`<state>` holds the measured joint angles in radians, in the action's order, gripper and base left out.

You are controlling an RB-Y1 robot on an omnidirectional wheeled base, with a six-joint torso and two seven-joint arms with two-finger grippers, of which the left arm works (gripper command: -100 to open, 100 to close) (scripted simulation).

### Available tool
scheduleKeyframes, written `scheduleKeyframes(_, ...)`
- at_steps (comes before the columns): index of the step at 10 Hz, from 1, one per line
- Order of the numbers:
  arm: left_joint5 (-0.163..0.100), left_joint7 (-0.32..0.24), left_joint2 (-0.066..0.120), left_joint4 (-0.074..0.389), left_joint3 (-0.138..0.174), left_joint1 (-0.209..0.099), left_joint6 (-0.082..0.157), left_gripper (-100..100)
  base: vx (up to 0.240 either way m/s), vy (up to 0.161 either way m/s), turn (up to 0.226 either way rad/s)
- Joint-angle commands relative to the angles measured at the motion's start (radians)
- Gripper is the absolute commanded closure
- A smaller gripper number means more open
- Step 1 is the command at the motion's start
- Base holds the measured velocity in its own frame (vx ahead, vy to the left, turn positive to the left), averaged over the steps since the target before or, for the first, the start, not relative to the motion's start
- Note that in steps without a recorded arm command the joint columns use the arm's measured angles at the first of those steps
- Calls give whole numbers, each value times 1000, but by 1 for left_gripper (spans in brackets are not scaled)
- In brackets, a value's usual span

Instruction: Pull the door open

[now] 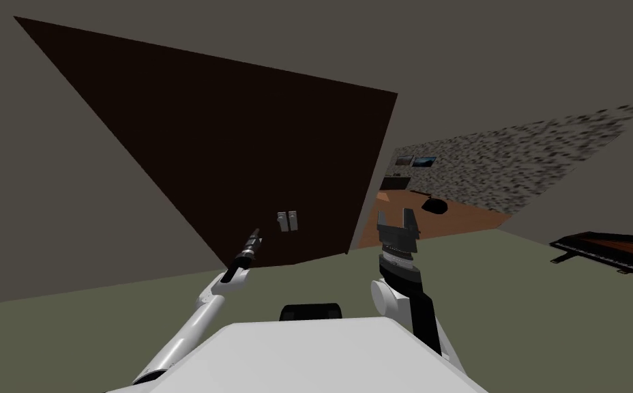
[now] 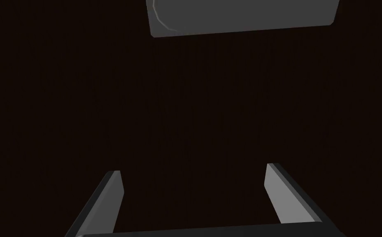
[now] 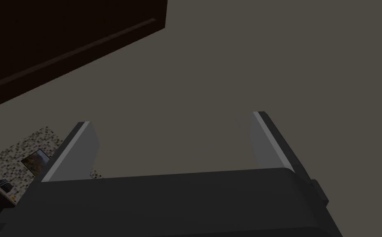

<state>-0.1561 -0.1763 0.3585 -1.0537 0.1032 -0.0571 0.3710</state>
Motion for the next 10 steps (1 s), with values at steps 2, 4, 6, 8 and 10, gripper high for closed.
scheduleKeyframes(2, -4, 8, 19, 23, 38, 12, -3, -100, 81, 112, 97)
scheduleKeyframes(4, -4, 11, 14, 25, 39, 5, -2, -100, 177, 48, -24)
scheduleKeyframes(6, -1, 13, 0, 20, 27, -10, 0, -100, 186, -63, -108)
scheduleKeyframes(8, 4, 14, -23, 10, 3, -34, 3, -100, 218, -103, -163)
scheduleKeyframes(10, 4, 17, -25, -17, 5, -25, -14, -100, 128, -118, -84)
